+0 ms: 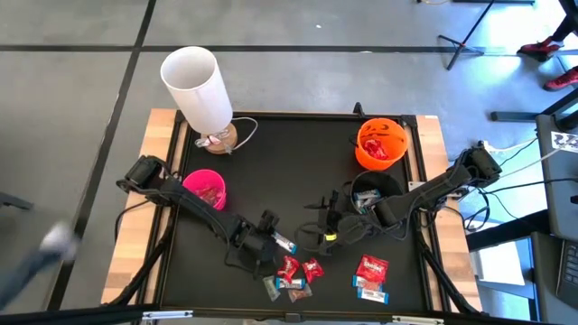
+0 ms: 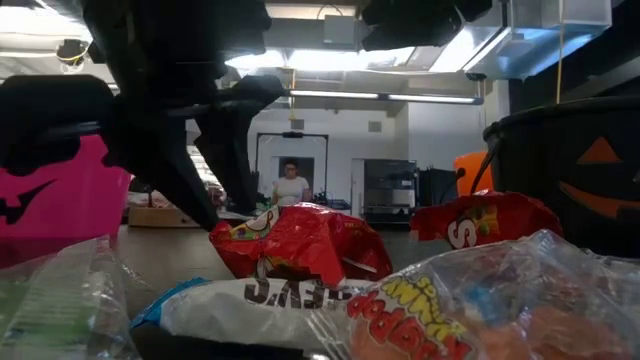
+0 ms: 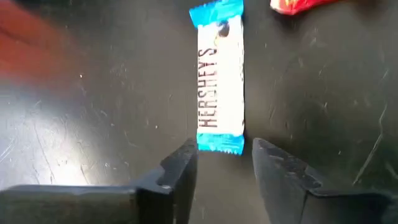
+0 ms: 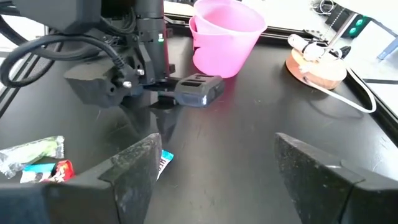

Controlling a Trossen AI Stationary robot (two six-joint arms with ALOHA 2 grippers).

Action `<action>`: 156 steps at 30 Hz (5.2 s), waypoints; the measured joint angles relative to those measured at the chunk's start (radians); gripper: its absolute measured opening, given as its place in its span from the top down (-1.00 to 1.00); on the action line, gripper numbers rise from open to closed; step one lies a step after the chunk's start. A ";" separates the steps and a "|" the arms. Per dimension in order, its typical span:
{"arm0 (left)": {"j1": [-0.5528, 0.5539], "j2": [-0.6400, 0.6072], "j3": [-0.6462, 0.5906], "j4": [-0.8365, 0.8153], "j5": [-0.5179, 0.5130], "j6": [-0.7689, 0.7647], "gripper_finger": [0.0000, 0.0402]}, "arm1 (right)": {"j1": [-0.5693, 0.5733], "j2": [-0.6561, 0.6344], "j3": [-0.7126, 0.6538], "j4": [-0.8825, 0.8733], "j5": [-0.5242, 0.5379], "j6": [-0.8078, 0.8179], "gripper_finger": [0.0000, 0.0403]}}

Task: Sort candy
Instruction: Put the white chocolate into the black bucket

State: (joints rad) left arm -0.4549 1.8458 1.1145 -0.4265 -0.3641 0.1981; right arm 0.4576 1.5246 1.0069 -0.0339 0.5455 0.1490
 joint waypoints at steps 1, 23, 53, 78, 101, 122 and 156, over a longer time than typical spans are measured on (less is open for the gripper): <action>0.002 0.000 0.000 -0.003 0.000 0.012 0.25 | 0.000 0.000 0.000 -0.002 -0.001 0.000 -0.53; -0.001 0.108 0.002 0.046 -0.062 0.129 0.41 | 0.000 -0.001 0.000 -0.002 -0.007 0.001 -0.53; -0.063 -0.045 -0.003 0.030 -0.330 0.045 1.00 | 0.000 -0.001 0.000 0.001 -0.008 0.003 -0.53; -0.071 -0.243 -0.001 0.093 -0.619 0.150 1.00 | -0.121 0.186 -0.001 0.347 -0.089 0.210 -0.53; -0.066 -0.243 -0.001 0.203 -0.612 0.195 1.00 | -0.157 0.311 0.070 0.399 -0.084 0.083 0.63; -0.006 -0.243 -0.041 -0.113 -0.389 -0.213 1.00 | -0.156 0.148 0.069 0.071 0.031 0.101 0.76; 0.283 -0.129 -0.336 0.147 -0.080 0.051 0.18 | -0.157 0.054 0.069 -0.020 0.011 0.093 0.54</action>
State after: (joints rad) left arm -0.1719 1.7164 0.7788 -0.2798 -0.4442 0.2493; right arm 0.3008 1.5784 1.0763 -0.0544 0.5568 0.2417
